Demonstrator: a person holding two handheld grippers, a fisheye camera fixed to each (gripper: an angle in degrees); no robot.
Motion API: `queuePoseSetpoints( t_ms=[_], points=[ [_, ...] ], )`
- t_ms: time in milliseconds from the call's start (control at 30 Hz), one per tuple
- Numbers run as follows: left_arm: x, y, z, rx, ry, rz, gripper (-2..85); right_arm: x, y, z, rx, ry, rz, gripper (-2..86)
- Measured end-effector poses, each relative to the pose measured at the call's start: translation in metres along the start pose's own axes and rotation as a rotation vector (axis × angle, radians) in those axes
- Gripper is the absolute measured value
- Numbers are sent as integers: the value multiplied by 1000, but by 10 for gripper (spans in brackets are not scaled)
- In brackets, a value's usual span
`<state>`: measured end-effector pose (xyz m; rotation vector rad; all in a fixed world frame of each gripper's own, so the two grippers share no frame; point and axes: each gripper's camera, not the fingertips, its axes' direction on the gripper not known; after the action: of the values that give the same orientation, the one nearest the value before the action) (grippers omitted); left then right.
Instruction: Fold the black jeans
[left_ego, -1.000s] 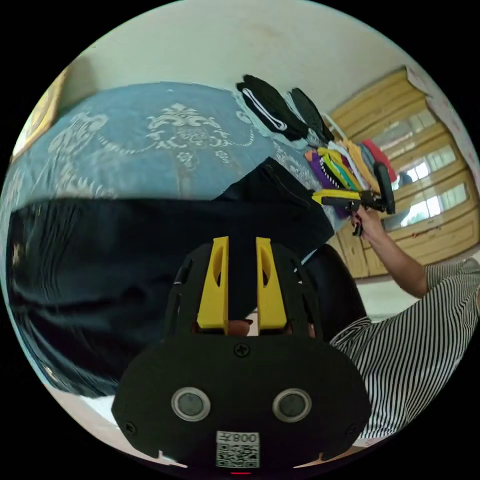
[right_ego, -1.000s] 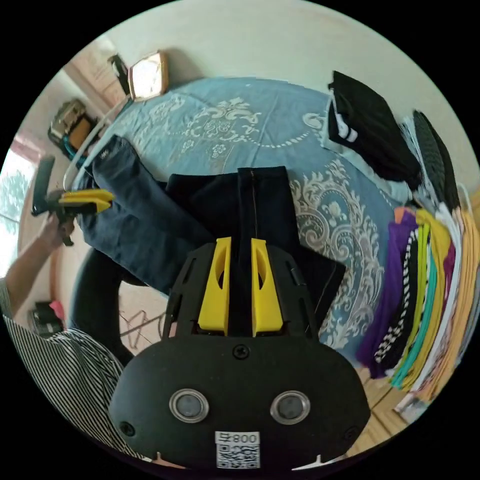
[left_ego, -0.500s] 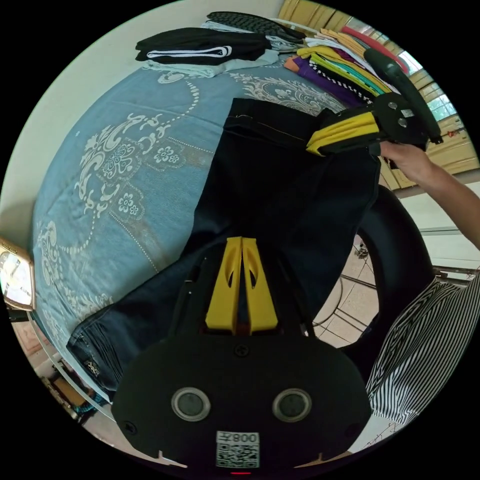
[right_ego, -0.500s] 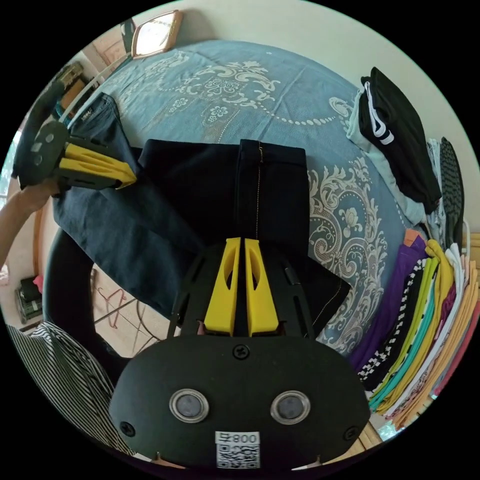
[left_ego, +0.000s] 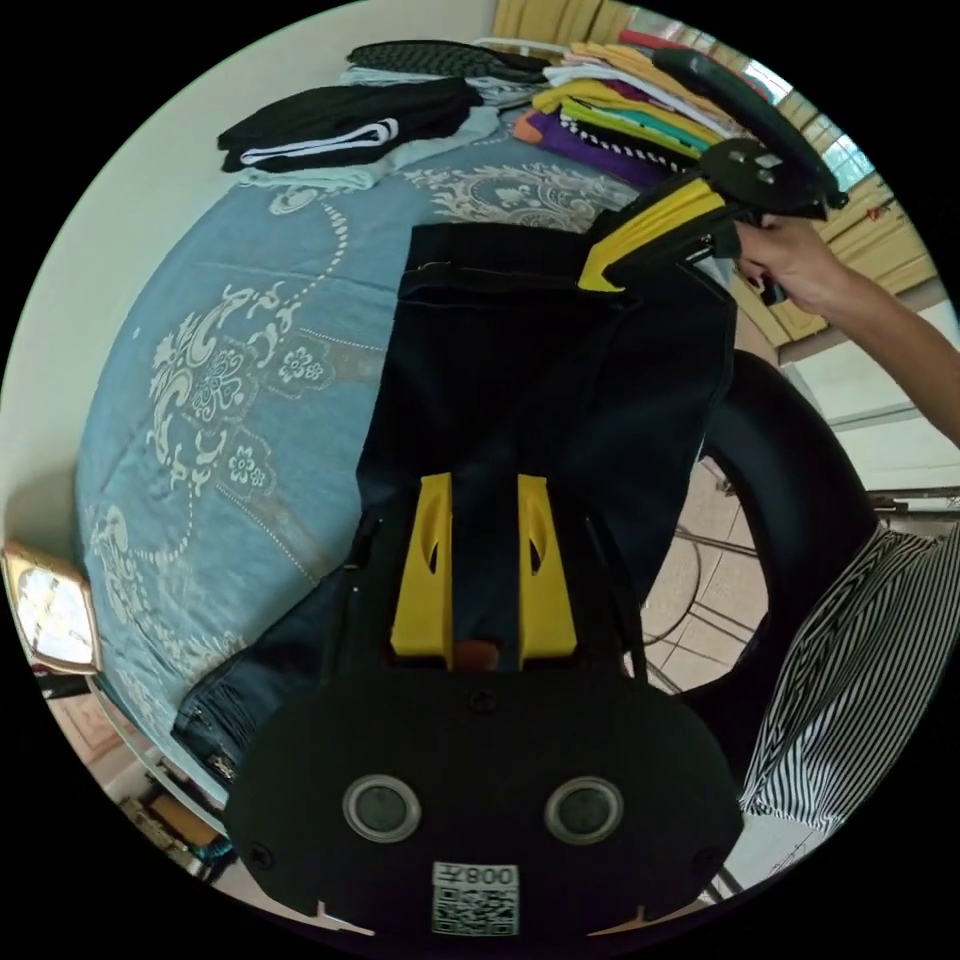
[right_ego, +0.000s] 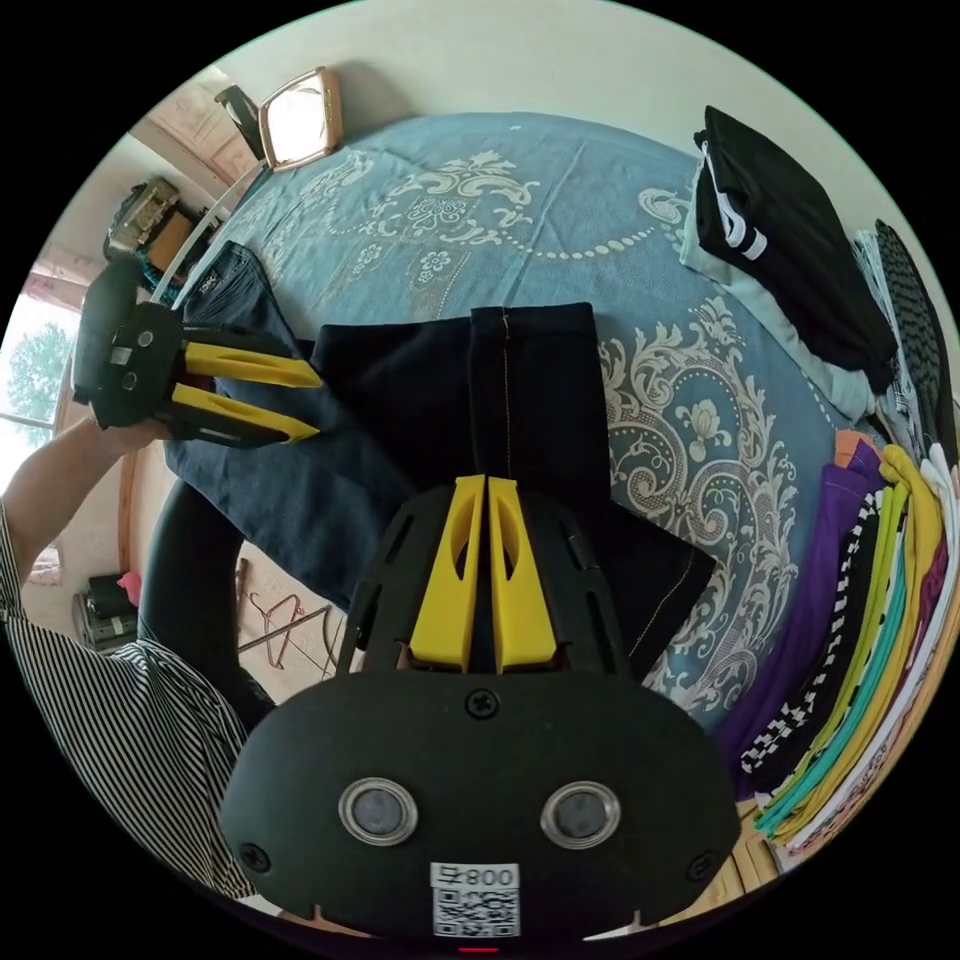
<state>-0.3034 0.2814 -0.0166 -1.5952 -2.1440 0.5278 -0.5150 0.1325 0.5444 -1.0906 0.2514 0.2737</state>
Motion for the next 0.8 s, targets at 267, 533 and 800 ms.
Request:
queuePoseSetpoints(
  t_ms=[267,533,800],
  points=[
    [-17,-14,-31,47,12,-61,9,80,60,-51,253,-320,174,2],
    [-15,-36,-65,153,49,23,91,156,143,-78,509,-644,325,1],
    [-11,-77,-29,-66,-33,130,27,183,178,-68,575,-728,370,0]
  ],
)
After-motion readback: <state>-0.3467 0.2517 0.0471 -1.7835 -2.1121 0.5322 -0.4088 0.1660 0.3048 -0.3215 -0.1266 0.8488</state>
